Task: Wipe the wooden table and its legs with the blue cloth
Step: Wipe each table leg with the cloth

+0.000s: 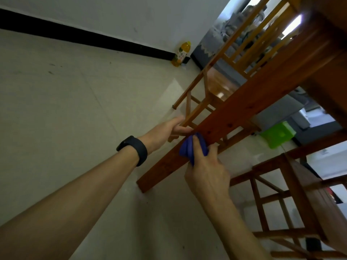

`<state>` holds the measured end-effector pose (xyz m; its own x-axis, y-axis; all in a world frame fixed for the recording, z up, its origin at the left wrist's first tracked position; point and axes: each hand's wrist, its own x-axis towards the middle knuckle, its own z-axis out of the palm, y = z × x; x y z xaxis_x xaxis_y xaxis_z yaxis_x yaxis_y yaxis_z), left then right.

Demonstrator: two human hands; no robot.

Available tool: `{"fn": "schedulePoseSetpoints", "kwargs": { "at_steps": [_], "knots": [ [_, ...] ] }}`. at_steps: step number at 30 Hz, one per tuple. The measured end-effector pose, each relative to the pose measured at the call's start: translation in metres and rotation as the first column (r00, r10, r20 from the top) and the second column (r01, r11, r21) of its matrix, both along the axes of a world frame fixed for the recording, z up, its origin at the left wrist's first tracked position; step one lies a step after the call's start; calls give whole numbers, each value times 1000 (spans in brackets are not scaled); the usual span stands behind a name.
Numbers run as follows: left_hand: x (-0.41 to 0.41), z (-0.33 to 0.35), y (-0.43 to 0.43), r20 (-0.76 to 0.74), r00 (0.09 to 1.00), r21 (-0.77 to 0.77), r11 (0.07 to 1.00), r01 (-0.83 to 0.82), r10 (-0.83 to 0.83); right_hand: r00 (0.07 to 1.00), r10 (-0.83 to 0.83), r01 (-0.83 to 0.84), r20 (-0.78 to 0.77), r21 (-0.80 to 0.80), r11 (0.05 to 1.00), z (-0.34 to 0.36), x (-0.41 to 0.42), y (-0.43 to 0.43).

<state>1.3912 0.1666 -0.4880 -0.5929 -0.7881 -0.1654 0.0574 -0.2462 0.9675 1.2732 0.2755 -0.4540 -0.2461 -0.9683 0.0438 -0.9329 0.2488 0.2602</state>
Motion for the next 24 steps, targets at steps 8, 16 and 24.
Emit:
{"fn": "schedulePoseSetpoints", "kwargs": {
  "at_steps": [8,16,24],
  "knots": [
    [3,6,6,-3,1000,-9,1000,7,-7,998,21,-32,-65,-168,985,33,-4,-7],
    [6,6,6,25,998,-28,998,61,-60,996,47,-31,-81,184,982,-35,6,-5],
    [5,6,6,-26,999,18,1000,20,-19,990,38,-58,-137,-144,988,14,-3,-6]
  ]
}}
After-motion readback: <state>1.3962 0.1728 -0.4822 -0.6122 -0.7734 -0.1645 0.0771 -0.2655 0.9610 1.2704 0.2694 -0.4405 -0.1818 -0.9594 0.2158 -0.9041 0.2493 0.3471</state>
